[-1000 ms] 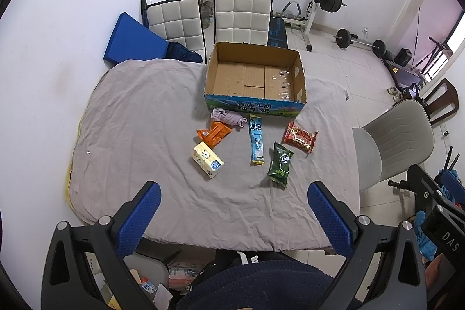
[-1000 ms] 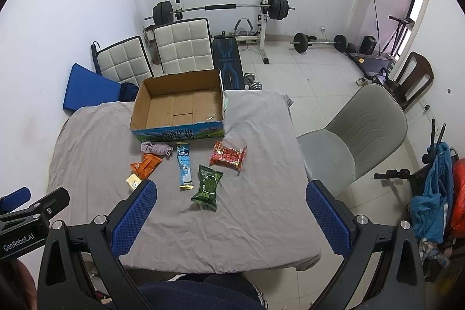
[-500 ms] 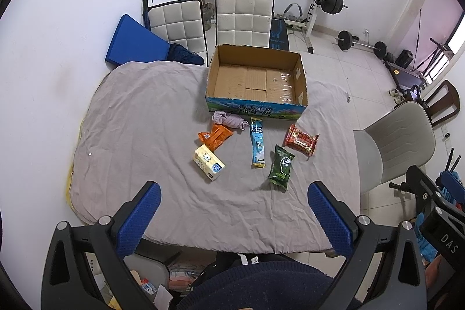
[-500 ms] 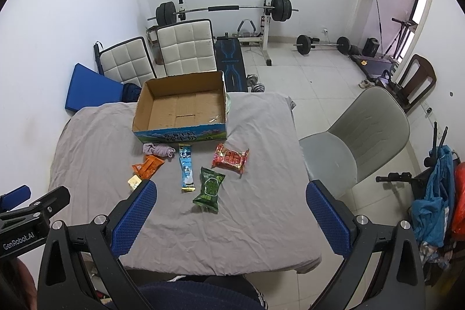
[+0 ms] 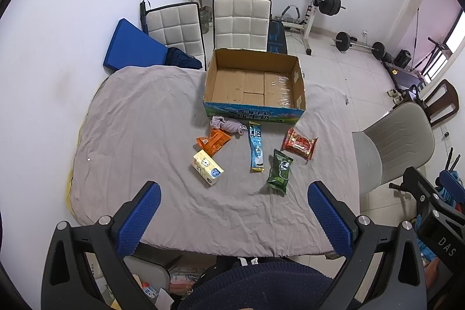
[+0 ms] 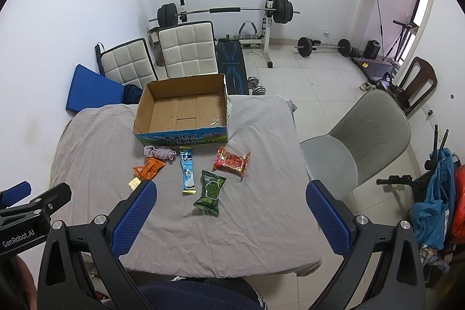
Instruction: Organize soft objects
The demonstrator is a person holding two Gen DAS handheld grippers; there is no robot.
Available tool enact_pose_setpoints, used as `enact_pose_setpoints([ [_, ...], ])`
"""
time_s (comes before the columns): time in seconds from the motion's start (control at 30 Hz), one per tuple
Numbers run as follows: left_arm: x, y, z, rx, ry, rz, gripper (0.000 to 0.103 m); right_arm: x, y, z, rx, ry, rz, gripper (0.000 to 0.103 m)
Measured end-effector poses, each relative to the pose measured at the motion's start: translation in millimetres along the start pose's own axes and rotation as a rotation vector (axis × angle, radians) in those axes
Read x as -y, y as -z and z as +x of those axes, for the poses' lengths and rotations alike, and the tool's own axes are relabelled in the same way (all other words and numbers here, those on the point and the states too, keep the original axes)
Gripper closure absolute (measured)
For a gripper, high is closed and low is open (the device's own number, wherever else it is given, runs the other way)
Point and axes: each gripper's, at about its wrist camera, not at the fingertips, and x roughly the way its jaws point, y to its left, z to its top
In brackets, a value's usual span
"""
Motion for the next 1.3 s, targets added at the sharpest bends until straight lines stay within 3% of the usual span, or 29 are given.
enact_pose_setpoints([
  [0.33, -5, -11, 19, 0.001, -0.020, -0.020, 0.000, 8, -6, 28, -0.043, -0.029, 0.029, 0.000],
  [0.47, -18, -23, 48, -0.006, -0.024, -0.061, 0.000, 18, -11, 69, -0.105, -0.041, 0.073, 0.000],
  [0.6, -25, -33, 93, -0.027, -0.051, -0.060, 0.000, 27, -13, 138, -0.219, -0.041, 0.095, 0.000],
  [0.77, -32, -32, 172, -0.160, -0.074, -0.061, 0.000, 27, 0, 238, -0.385, -0.046, 0.098, 0.000],
  [0.97, -59, -24, 273, -0.334, -0.123, -0.147, 0.000, 13, 38, 354, -0.537, -0.030, 0.058, 0.000],
  [1.17, -90, -17, 368, -0.479, -0.152, -0.254, 0.001, -4, 74, 439, -0.660, -0.005, 0.036, 0.000],
  [1.3, -108, -6, 412, -0.577, -0.104, -0.353, 0.007, -17, 86, 478, -0.700, -0.009, 0.027, 0.000],
])
